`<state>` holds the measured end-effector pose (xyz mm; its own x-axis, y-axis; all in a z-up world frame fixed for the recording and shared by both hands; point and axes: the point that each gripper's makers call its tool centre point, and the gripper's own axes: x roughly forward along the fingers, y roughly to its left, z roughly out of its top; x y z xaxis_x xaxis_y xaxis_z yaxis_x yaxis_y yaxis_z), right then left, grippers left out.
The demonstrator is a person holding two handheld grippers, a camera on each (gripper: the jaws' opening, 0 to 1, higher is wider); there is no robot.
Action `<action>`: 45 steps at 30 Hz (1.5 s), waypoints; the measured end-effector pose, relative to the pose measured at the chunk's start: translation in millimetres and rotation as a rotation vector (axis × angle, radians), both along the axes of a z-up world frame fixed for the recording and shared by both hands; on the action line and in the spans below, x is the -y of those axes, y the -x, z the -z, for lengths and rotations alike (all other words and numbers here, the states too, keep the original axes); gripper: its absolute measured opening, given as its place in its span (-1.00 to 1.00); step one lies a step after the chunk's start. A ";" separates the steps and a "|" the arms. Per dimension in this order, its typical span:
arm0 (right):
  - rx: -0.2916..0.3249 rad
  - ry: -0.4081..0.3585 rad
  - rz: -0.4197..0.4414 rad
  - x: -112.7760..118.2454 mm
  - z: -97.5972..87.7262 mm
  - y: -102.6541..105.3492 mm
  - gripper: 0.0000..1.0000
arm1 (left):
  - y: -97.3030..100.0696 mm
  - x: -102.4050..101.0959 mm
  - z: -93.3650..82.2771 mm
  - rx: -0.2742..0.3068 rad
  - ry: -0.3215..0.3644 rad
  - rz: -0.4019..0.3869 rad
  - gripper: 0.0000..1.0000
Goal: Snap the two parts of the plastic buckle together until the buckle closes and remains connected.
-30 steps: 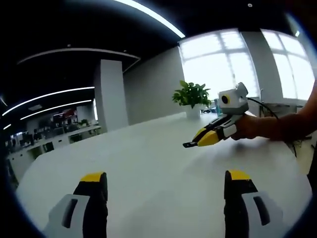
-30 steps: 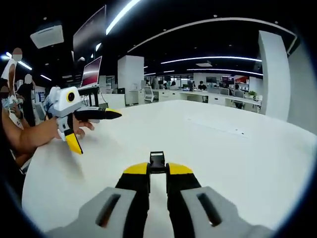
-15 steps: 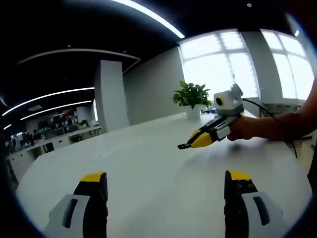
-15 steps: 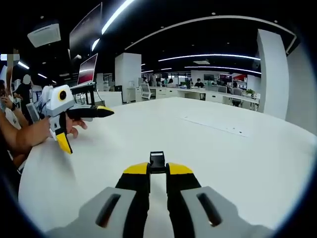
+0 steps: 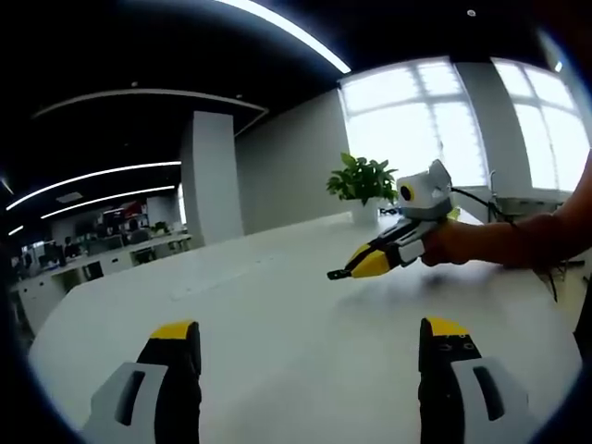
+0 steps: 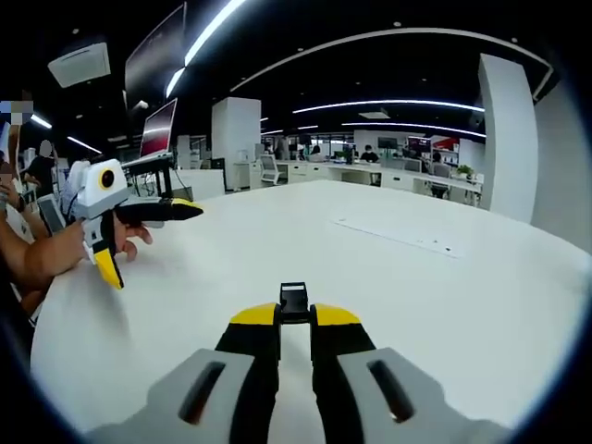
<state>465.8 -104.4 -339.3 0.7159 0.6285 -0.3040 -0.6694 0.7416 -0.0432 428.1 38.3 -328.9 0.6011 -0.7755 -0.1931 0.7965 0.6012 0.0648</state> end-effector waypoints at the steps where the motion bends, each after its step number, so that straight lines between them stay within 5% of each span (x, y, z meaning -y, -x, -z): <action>1: 0.000 0.002 0.001 0.3 1.3 -0.3 -0.82 | -0.9 -0.8 0.1 0.001 -0.002 -0.005 0.99; 45: -0.003 0.010 0.034 -8.3 0.2 -59.1 -0.82 | -0.1 3.3 1.6 -0.015 0.006 0.013 0.99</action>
